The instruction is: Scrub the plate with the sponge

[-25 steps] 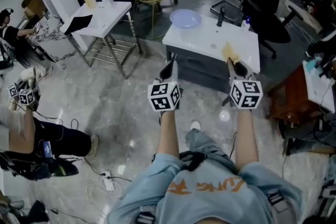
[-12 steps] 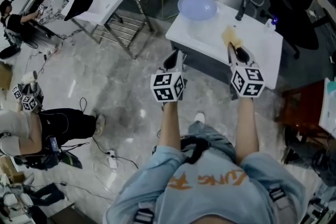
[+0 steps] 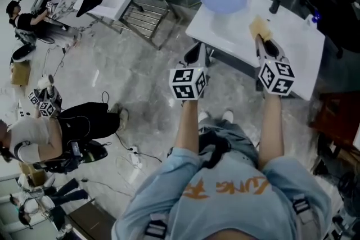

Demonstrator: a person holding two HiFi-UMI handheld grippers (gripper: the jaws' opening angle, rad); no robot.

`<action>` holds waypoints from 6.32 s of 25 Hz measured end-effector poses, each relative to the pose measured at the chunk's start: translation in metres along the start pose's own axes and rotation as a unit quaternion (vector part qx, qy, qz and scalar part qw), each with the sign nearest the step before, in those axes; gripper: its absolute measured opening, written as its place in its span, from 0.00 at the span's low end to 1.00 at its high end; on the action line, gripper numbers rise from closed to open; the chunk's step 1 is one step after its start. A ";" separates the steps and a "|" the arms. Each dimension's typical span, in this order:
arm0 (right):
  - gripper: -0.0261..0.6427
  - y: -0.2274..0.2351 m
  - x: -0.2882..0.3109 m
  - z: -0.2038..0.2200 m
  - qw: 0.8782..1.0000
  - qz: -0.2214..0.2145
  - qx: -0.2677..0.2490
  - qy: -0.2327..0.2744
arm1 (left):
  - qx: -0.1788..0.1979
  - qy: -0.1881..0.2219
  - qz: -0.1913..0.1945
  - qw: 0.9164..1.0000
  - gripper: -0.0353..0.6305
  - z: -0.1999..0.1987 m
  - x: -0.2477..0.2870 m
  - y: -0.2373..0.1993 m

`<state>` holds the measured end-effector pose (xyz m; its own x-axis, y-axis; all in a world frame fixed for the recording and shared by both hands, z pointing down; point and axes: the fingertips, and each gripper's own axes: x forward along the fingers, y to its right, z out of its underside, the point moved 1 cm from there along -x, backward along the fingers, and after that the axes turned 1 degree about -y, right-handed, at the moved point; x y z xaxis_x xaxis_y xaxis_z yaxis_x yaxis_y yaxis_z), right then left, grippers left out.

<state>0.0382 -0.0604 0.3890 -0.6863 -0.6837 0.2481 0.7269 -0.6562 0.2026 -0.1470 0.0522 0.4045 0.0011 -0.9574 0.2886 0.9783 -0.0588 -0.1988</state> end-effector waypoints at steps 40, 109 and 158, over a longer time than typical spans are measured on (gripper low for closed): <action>0.11 0.052 0.197 -0.003 0.994 0.083 -0.007 -0.077 | -0.090 -0.148 0.086 0.981 0.23 0.008 0.248 -0.156; 0.11 0.003 0.251 0.024 0.985 -0.050 0.003 -0.168 | -0.083 -0.267 0.279 0.919 0.10 0.005 0.292 -0.052; 0.11 -0.024 0.245 0.077 0.961 -0.085 0.069 -0.255 | -0.137 -0.221 0.280 0.924 0.12 0.005 0.271 -0.076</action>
<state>-0.1458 -0.1875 0.5174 -0.7203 -0.3022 0.6244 0.6255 -0.6721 0.3962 -0.2203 -0.2017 0.5022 0.6346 -0.6548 0.4106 0.7097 0.2834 -0.6450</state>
